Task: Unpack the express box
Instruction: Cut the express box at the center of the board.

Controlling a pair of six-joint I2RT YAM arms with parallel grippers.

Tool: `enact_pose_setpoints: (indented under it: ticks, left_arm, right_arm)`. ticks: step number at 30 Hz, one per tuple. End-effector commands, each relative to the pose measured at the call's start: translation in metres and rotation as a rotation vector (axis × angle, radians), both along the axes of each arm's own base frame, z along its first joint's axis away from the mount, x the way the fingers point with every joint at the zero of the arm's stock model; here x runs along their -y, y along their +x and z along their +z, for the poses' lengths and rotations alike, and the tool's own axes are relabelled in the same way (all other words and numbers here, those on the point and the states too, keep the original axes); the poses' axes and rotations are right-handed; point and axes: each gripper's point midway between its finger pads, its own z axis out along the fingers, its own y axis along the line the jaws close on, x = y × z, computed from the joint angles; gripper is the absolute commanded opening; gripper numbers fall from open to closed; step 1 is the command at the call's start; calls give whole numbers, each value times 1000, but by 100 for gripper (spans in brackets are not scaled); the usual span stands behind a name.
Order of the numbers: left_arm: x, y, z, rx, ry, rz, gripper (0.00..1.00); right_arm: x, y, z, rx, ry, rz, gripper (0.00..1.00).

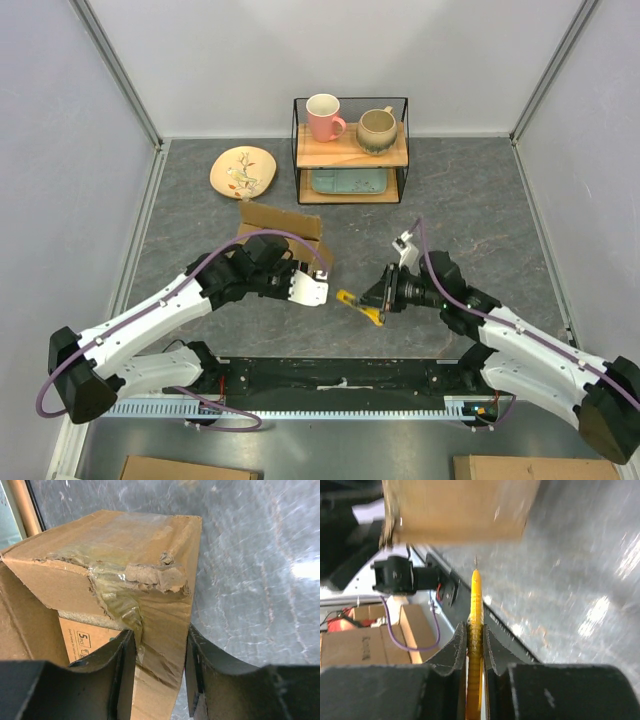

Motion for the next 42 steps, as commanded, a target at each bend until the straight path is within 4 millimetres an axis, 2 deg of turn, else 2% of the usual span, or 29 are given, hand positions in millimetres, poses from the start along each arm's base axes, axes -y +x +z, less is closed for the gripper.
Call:
enact_pose_setpoints:
  ticks: [1,4,7,10,11,12,14,15,16,17,18,21,25,28,32,34,35,36,37,38,40,41,42]
  left_arm:
    - [17,-28,28,-160,-101,-23,11]
    - [15,-43,23,-218,-95,-72,23]
    - [12,-48,15,-241,-58,-103,38]
    - [12,-54,11,-284,-35,-124,51]
    - [12,-59,8,-309,-30,-136,54]
    - [12,-62,7,-317,-28,-145,62]
    - [11,-68,5,-329,-28,-173,71]
    - [11,-71,5,-334,-26,-187,85]
    - [12,-73,6,-331,-24,-207,92]
    - [13,-75,7,-333,-28,-224,98]
    - [12,-77,9,-334,-27,-235,99]
    - [14,-75,18,-300,-30,-269,99]
    - [24,-67,48,-233,-50,-342,99]
    - [30,-65,58,-246,-31,-384,99]
    - [35,-65,46,-365,21,-406,95]
    - [37,-57,45,-395,27,-395,87]
    - [34,-56,38,-462,47,-380,84]
    - [35,-54,36,-491,54,-373,75]
    - [37,-49,42,-499,48,-369,71]
    - [33,-50,34,-575,80,-350,67]
    - [33,-48,41,-621,90,-336,63]
    - [30,-50,35,-701,124,-313,60]
    - [34,-44,37,-698,114,-303,59]
  right_arm:
    - [10,37,-1,126,-103,-29,0]
    - [28,59,-6,140,-157,-109,0]
    - [49,73,-18,156,-202,-171,0]
    - [60,83,-21,180,-187,-207,0]
    - [62,88,-20,204,-175,-225,0]
    - [63,92,-12,241,-144,-245,0]
    - [68,99,-11,288,-109,-293,0]
    - [69,101,-11,297,-94,-306,0]
    - [67,103,-10,307,-69,-313,0]
    - [66,103,-13,295,-61,-307,0]
    - [64,104,-13,297,-50,-300,0]
    - [59,102,-18,283,-36,-267,0]
    - [54,95,-18,291,-8,-219,0]
    - [49,88,-8,322,41,-176,0]
    - [43,72,7,380,123,-111,0]
    - [42,61,11,402,161,-79,0]
    - [42,58,17,428,182,-72,0]
    - [42,55,20,433,195,-64,0]
    - [42,51,22,442,206,-54,0]
    - [42,50,27,463,216,-51,0]
    - [41,46,32,476,233,-36,0]
    - [41,44,35,483,243,-27,0]
    - [40,43,37,488,252,-20,0]
